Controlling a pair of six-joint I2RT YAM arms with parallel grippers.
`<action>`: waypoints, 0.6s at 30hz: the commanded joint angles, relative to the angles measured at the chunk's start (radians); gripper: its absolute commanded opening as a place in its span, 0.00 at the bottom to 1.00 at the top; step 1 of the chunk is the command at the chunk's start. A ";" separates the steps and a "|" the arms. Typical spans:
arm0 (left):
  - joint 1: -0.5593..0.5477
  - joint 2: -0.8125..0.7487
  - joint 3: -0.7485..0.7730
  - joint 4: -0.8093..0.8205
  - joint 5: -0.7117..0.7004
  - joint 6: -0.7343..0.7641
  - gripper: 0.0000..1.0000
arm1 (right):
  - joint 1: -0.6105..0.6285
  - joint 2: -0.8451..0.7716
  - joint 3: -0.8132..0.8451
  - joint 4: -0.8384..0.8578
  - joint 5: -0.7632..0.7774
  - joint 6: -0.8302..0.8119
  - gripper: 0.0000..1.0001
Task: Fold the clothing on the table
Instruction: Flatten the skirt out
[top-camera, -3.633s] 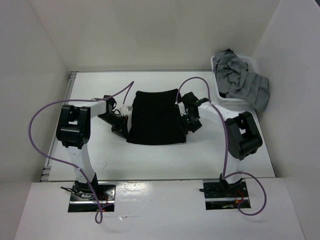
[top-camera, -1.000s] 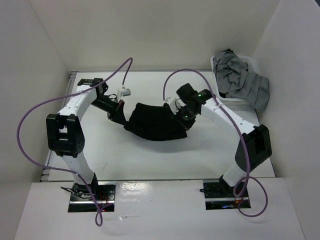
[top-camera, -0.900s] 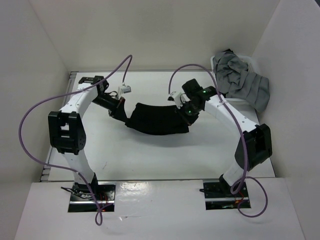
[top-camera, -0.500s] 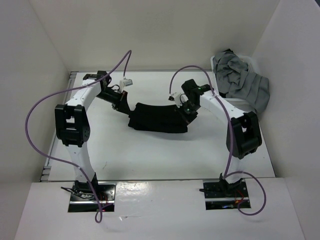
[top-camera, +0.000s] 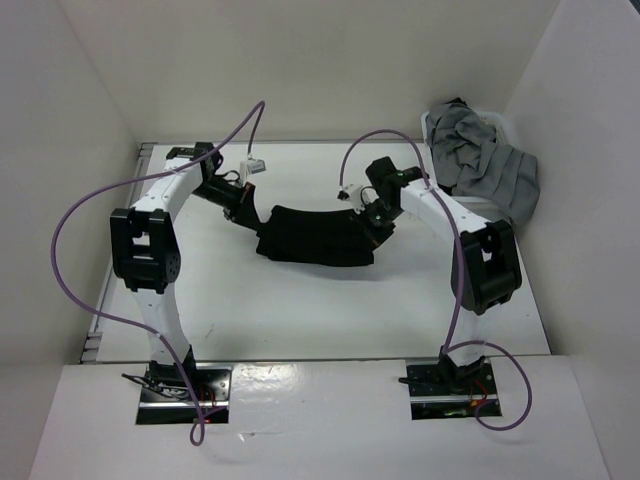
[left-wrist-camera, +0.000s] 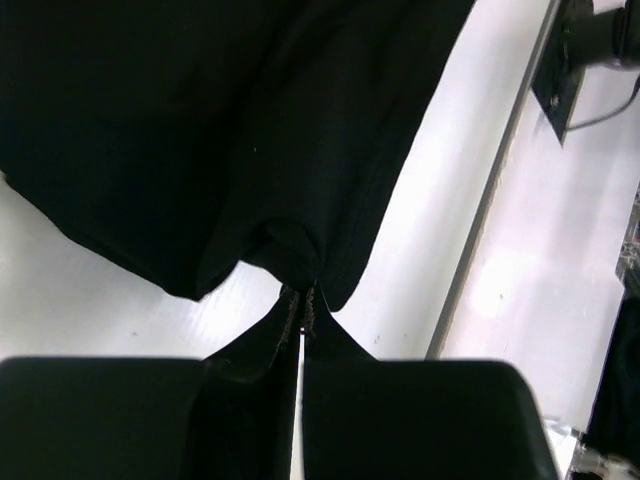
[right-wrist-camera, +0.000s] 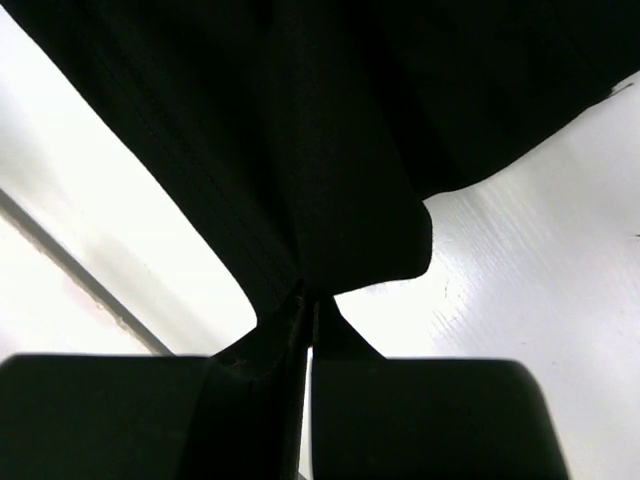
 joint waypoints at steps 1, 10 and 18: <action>0.007 -0.030 0.014 -0.154 0.008 0.168 0.00 | 0.010 -0.040 0.003 -0.089 -0.049 -0.077 0.00; -0.065 -0.149 -0.127 -0.163 -0.253 0.194 0.00 | 0.263 -0.059 -0.112 -0.187 -0.007 -0.189 0.00; -0.153 -0.225 -0.319 -0.163 -0.461 0.214 0.00 | 0.340 -0.031 -0.172 -0.233 0.002 -0.235 0.24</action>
